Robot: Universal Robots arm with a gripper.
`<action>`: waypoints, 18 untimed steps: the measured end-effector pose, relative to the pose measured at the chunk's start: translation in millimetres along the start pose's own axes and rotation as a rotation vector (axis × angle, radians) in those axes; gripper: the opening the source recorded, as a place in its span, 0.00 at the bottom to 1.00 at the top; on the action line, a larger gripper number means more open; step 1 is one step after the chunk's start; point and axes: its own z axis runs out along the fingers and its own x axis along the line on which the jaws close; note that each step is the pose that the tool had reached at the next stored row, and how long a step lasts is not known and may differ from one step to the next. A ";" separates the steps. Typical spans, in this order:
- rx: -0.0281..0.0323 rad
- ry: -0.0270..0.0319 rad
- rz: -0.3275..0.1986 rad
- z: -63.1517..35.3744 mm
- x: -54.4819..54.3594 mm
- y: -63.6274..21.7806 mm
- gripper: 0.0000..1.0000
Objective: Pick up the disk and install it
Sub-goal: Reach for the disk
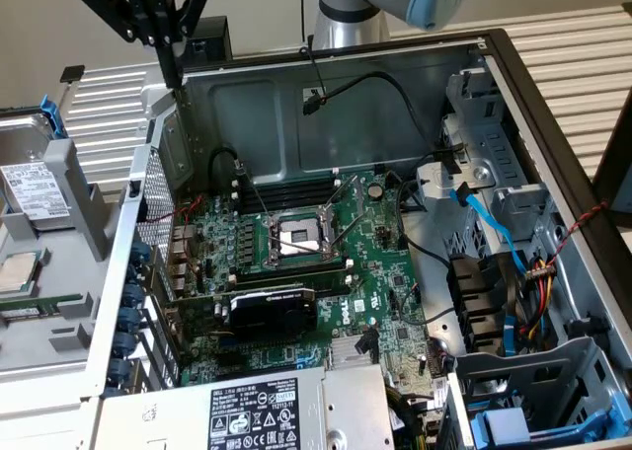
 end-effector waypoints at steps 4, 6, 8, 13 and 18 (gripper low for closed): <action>-0.0001 0.0011 -0.002 0.1 9.4 -0.1 0.11; 0.0001 0.0024 -0.004 0.0 13.9 -0.4 0.11; 0.0001 0.0038 -0.006 -0.1 18.7 -0.6 0.11; 0.0003 0.0070 -0.011 -0.1 31.2 -1.3 0.11; 0.0004 0.0099 -0.015 -0.1 46.2 -2.3 0.11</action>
